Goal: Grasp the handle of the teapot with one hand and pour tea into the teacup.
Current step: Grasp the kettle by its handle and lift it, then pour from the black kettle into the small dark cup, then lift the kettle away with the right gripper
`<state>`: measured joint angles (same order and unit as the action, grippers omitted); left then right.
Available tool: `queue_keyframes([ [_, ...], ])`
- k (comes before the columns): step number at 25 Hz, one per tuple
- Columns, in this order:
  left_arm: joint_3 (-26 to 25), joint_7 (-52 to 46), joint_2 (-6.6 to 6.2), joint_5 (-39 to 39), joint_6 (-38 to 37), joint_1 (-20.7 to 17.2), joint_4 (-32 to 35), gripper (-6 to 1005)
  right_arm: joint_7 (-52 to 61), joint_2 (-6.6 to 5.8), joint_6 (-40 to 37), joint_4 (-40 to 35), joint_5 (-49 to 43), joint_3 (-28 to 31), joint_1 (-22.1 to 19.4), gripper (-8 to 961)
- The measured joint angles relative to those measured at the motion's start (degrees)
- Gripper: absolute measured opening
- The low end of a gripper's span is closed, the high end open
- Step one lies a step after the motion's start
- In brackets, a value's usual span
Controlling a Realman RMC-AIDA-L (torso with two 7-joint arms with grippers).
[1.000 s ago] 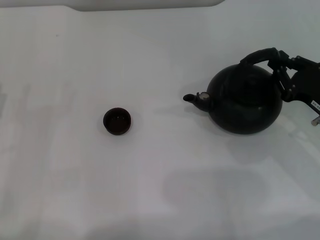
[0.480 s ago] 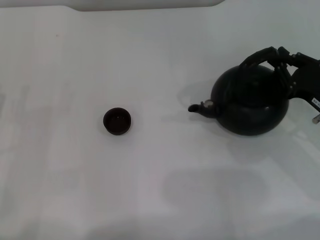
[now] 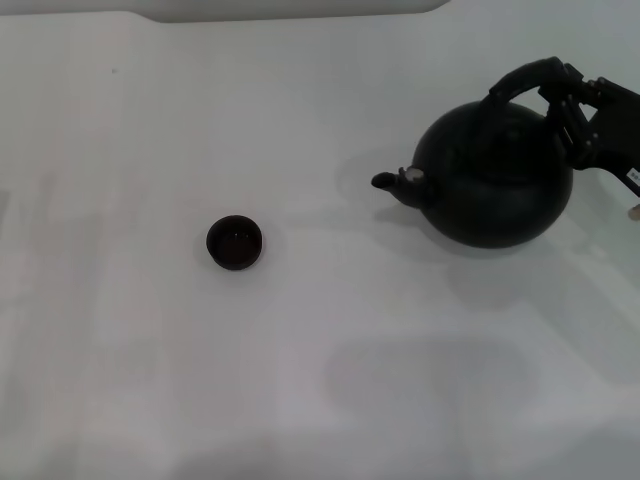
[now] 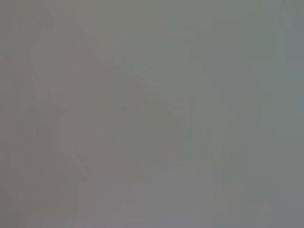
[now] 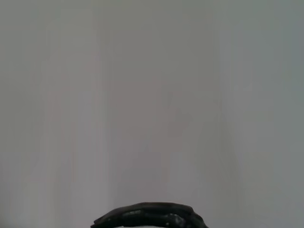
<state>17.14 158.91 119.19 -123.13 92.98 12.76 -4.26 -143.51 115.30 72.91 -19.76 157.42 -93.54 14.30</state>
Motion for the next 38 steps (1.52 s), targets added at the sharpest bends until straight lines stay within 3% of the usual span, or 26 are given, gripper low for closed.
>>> queue_keyframes([
  [7,0.0,0.0,-0.01,0.0,0.0,0.0,-0.2,885,1.2,0.02,-1.7,-6.4,-0.3,-3.6,-1.1,156],
  [15,0.0,0.0,0.07,0.0,0.0,0.0,-0.3,886,-0.4,0.08,-16.5,-24.7,-0.8,-11.8,-7.3,151],
  [25,0.1,0.0,0.08,0.2,-0.4,0.0,-0.3,886,-4.9,0.19,-25.4,-33.7,-1.2,-18.9,-7.7,145],
  [38,0.0,0.0,0.08,0.2,-0.5,0.0,-0.4,885,-11.3,0.48,-37.0,-41.1,-1.3,-22.4,-7.7,138],
])
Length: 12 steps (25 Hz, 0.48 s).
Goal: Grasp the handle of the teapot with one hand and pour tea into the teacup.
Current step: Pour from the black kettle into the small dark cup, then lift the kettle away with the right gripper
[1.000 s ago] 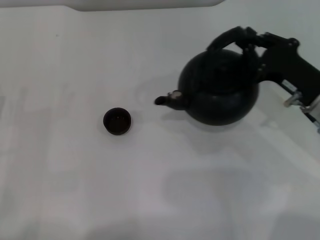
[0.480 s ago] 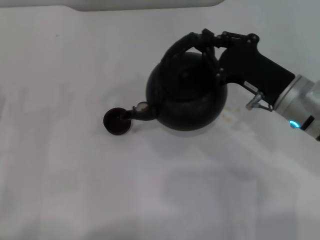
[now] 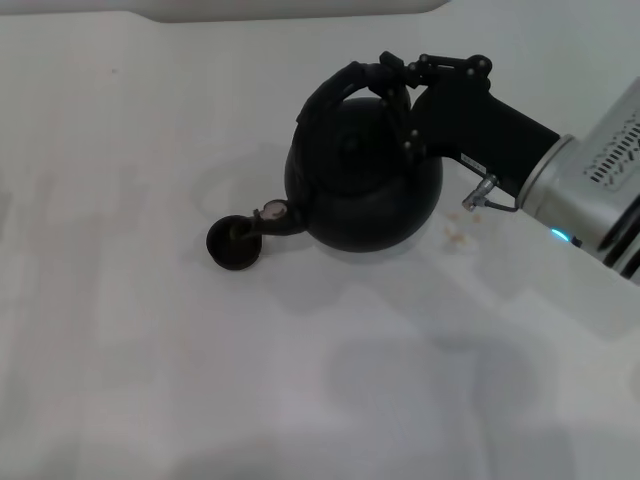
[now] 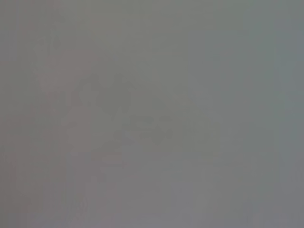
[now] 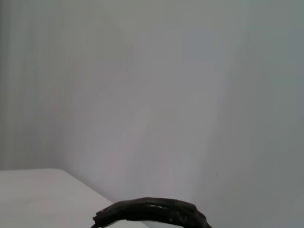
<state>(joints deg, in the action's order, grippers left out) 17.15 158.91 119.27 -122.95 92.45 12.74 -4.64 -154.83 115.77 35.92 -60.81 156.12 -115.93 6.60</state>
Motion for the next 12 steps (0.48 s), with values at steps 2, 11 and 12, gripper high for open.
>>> queue_keyframes([
  [2,0.0,0.0,0.00,0.0,0.0,0.0,0.0,885,-0.7,0.06,-0.9,-0.3,0.0,0.0,0.1,138],
  [11,0.0,0.0,0.00,0.1,0.0,0.0,-0.1,886,-5.2,0.32,-6.7,-3.6,0.0,-1.7,0.5,138],
  [12,0.0,0.0,0.00,0.1,0.0,0.0,-0.1,886,-5.2,0.32,-6.9,-3.6,0.0,-1.9,0.6,138],
])
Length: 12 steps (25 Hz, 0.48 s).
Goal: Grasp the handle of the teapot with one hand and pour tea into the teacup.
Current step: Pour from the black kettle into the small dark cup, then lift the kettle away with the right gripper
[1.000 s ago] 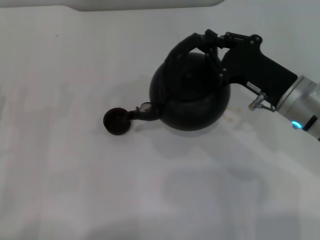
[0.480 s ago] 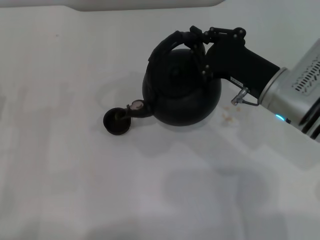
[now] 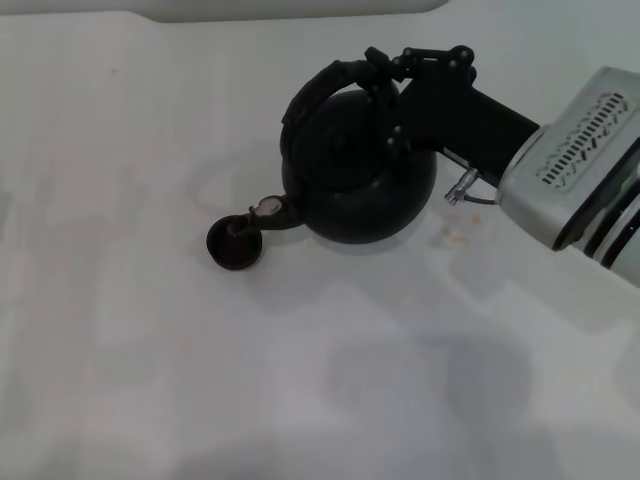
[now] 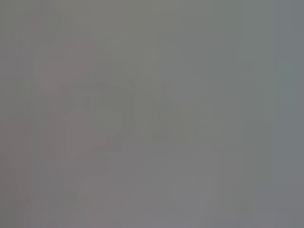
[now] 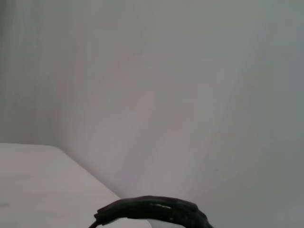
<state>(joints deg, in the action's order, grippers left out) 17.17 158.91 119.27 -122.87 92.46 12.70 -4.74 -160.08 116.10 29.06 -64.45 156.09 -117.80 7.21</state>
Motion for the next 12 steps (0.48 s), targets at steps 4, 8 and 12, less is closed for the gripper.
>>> queue_keyframes([
  [4,0.2,0.0,0.00,0.0,0.0,0.0,0.0,885,-0.7,0.06,-0.7,-0.1,0.1,-0.4,0.7,137],
  [8,0.3,0.0,0.00,0.1,0.0,0.0,-0.4,886,-1.4,0.09,-1.8,0.0,0.4,-0.9,2.0,136],
  [12,0.4,0.0,0.03,0.3,0.0,0.2,-0.9,886,-1.5,0.09,-2.0,0.3,0.3,-1.0,3.1,134],
])
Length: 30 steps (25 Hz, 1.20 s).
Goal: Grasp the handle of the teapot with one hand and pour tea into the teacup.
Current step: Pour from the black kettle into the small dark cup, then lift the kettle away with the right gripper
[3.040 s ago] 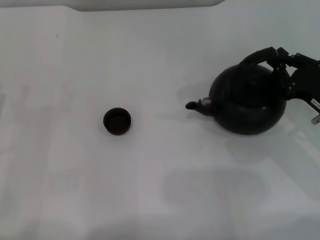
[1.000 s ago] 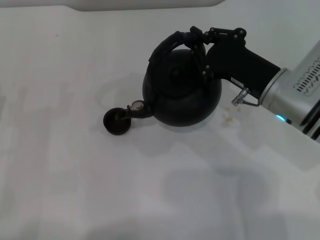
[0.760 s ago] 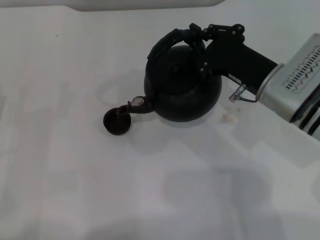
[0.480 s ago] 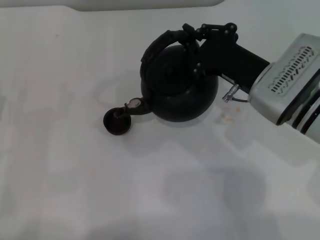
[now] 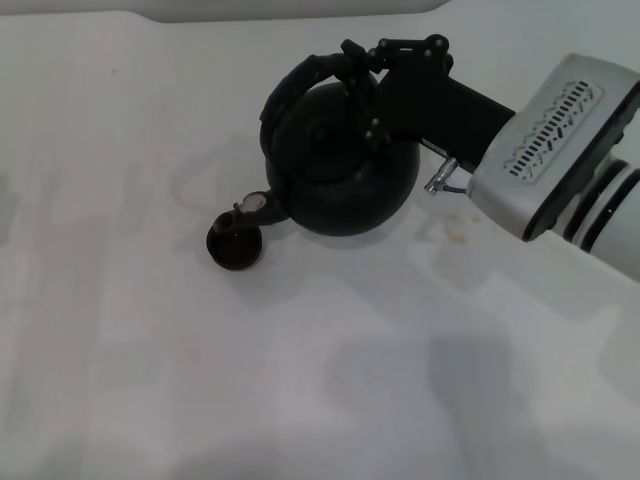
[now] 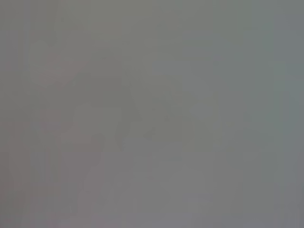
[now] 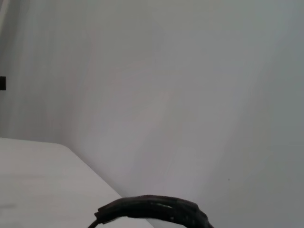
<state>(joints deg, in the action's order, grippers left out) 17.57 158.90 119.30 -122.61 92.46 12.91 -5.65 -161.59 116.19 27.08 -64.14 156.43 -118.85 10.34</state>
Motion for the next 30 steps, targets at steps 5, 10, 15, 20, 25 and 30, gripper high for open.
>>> queue_keyframes([
  [5,0.0,0.0,0.06,0.0,0.0,0.1,-0.6,885,-1.8,0.00,-1.0,0.1,-0.2,-0.2,0.9,131],
  [10,0.0,0.0,0.06,0.0,0.0,0.3,-1.0,886,-3.8,0.00,-1.3,0.1,-0.2,-0.2,1.4,128],
  [15,0.0,0.0,0.06,0.0,0.0,0.4,-1.2,886,-5.6,0.00,-1.4,0.3,-0.3,-0.3,1.7,128],
  [20,0.0,0.0,0.06,0.0,0.0,0.4,-1.2,885,-6.8,0.00,-2.7,0.3,-0.3,-0.7,2.5,124],
  [25,0.0,0.0,0.06,0.0,0.0,0.5,-1.3,885,-7.6,0.00,-3.0,1.0,-0.3,-0.9,3.5,121],
  [30,0.0,0.0,0.06,0.0,0.0,0.5,-1.3,885,-8.5,0.00,-3.0,2.1,-0.1,-0.9,4.6,121],
])
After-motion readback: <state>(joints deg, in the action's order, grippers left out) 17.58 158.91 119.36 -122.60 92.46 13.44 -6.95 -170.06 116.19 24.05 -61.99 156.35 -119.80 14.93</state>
